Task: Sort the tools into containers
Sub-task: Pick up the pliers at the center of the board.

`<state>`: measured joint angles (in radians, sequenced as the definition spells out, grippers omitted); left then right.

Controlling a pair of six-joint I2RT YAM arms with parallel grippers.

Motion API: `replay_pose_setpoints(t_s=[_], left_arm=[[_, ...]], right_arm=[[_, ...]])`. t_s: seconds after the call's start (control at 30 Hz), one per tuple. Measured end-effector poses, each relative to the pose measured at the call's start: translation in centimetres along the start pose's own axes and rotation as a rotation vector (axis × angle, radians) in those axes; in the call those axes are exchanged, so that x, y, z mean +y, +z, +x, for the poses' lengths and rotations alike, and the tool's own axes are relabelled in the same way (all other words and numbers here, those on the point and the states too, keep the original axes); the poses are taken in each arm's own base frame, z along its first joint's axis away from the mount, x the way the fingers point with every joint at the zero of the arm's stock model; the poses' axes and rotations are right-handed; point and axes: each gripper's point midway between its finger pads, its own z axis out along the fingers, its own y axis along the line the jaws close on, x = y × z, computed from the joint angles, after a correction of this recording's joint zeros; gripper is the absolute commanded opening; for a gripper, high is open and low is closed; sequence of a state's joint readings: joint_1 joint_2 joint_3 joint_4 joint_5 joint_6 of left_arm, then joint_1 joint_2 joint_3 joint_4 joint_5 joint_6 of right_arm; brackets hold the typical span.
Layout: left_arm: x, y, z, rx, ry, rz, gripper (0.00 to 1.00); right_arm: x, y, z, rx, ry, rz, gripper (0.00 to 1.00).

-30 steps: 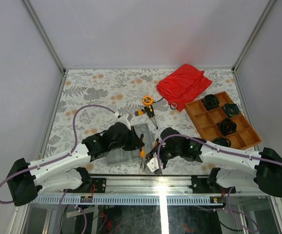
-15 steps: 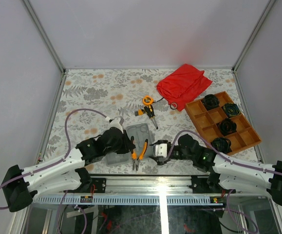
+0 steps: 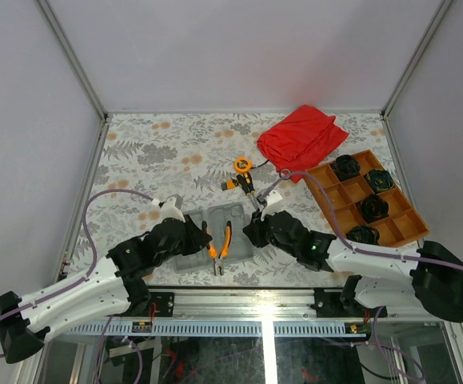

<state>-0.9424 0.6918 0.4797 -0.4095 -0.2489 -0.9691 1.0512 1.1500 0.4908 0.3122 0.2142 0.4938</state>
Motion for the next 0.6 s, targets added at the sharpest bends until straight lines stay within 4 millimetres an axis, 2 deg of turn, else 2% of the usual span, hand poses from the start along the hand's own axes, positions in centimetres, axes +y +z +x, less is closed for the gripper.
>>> replay_pose_setpoints(t_s=[0.17,0.33,0.5,0.6], left_arm=[[0.7,0.2,-0.3,-0.021,-0.013,-0.036,0.00],[1.0,0.4,-0.5,-0.034,-0.012,-0.059,0.00],[1.6,0.9,-0.4,-0.034,-0.003,-0.095,0.00],[1.9,1.0,-0.7,-0.043,0.000,-0.122,0.00]], right_arm=[[1.3,2.5,-0.6,0.050,0.093,0.031,0.20],[4.1,5.3,-1.5,0.082,0.128,-0.037,0.21],[6.0,6.9,-0.9,0.120,0.142,-0.117,0.22],[6.2,7.0,-0.7,0.128,0.141,-0.127,0.24]])
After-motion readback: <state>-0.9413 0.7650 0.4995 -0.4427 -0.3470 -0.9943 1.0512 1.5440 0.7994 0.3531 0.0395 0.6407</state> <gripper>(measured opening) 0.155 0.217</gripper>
